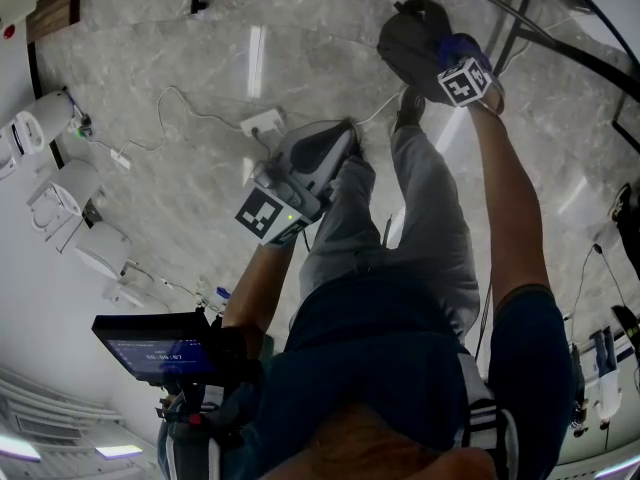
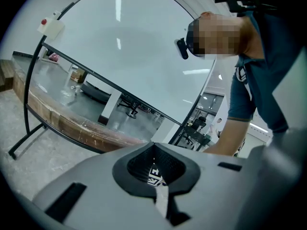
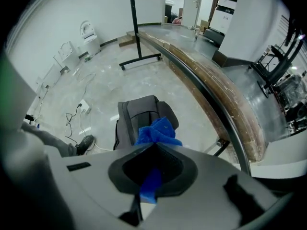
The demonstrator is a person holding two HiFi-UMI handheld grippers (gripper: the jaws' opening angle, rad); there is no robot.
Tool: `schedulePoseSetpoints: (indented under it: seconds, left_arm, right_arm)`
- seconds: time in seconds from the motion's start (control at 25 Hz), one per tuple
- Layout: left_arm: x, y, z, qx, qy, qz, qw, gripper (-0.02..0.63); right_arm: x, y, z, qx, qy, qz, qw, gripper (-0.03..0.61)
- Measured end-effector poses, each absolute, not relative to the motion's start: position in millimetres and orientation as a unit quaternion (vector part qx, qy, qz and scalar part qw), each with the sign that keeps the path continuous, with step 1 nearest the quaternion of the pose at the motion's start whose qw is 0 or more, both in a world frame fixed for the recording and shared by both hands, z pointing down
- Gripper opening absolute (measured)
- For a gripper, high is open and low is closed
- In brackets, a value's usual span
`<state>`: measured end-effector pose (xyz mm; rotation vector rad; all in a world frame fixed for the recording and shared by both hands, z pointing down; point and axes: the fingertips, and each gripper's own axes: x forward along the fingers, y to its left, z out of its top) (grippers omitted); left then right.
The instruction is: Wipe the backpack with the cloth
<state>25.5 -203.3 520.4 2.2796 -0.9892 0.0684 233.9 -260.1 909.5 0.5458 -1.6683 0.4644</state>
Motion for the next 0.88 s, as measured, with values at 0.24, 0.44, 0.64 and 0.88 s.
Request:
schedulePoseSetpoints:
  seconds: [0.24,0.44,0.64,0.88]
  left_arm:
    - [22.9,-213.3,535.0,0.869,-0.372,0.028,0.324,0.002]
    - [22.3,-216.3,565.5,0.868,-0.373,0.032,0.325,0.002]
    - [19.3,-213.4,563.1,0.866,-0.376,0.032,0.327,0.002]
    - [16.5,-206.6,565.4,0.862,-0.379,0.038,0.334,0.002]
  right_arm:
    - [231.1,-265.2,888.7,0.266,-0.741,0.184,0.588,0.011]
    - [190.6,-276.2,877.5,0.269,-0.785,0.141,0.539,0.011]
    - [122.3,-288.9,872.3,0.235,-0.818,0.096,0.517,0.011]
    - [84.8,-299.2,927.5,0.2,-0.808,0.072,0.55,0.009]
